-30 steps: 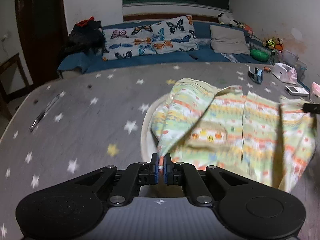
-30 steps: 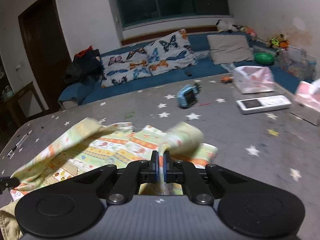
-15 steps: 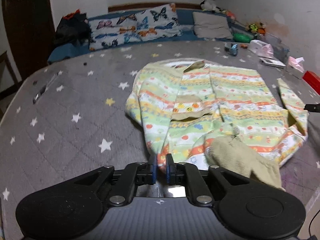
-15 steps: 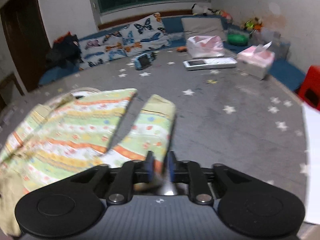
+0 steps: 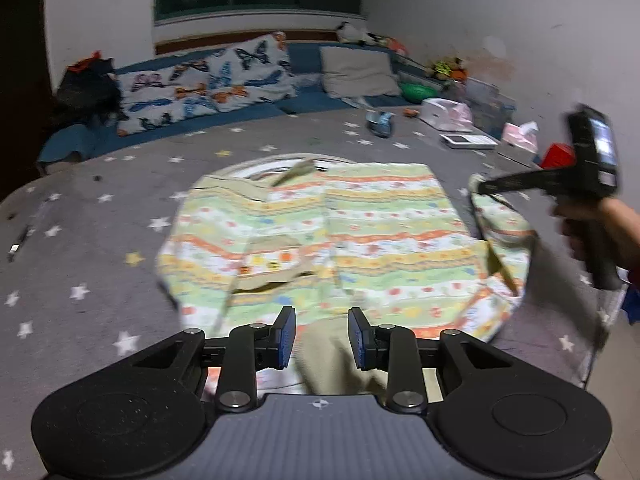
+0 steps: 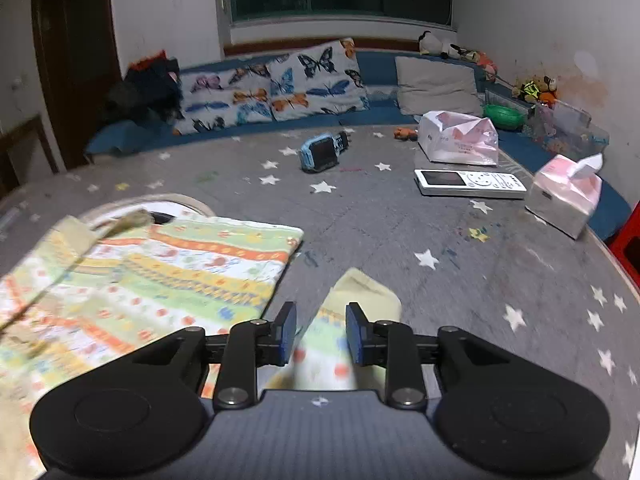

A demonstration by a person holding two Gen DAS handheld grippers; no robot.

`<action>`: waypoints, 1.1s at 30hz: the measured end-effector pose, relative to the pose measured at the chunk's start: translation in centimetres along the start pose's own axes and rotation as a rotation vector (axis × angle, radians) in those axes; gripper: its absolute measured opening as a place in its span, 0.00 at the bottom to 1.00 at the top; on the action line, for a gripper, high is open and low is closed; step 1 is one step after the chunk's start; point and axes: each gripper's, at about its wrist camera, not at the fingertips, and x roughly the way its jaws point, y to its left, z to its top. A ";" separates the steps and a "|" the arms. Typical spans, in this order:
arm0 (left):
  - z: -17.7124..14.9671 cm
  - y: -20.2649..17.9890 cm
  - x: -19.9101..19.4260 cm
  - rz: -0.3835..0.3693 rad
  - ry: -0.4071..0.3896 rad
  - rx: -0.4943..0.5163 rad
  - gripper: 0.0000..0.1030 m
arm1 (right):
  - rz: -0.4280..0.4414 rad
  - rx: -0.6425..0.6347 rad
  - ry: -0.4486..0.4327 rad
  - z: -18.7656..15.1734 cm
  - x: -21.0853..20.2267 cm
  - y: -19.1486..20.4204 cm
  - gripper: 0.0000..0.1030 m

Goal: Fold clothes

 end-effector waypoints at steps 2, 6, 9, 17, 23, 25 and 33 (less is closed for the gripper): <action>0.2 -0.8 0.9 -0.029 0.008 0.007 0.31 | -0.031 0.001 0.011 0.3 1.6 0.3 0.31; 0.5 -2.5 2.3 -0.086 0.014 0.021 0.31 | -0.072 0.010 0.026 0.5 3.6 0.3 0.29; 0.9 -3.7 3.4 -0.125 0.022 0.024 0.31 | -0.073 0.033 0.030 0.3 4.0 -0.4 0.15; 1.4 -7.2 5.9 -0.230 0.058 0.050 0.31 | -0.040 0.150 -0.093 -0.1 -1.1 -3.4 0.03; 0.8 -9.2 6.3 -0.286 0.076 0.094 0.31 | -0.035 0.195 -0.181 -2.3 -7.5 -6.0 0.02; 0.6 -9.6 6.3 -0.297 0.084 0.109 0.31 | -0.051 0.208 -0.188 -3.2 -9.2 -6.8 0.02; -0.4 -10.9 5.9 -0.331 0.092 0.175 0.39 | -0.203 0.245 -0.163 -8.3 -14.2 -10.3 0.02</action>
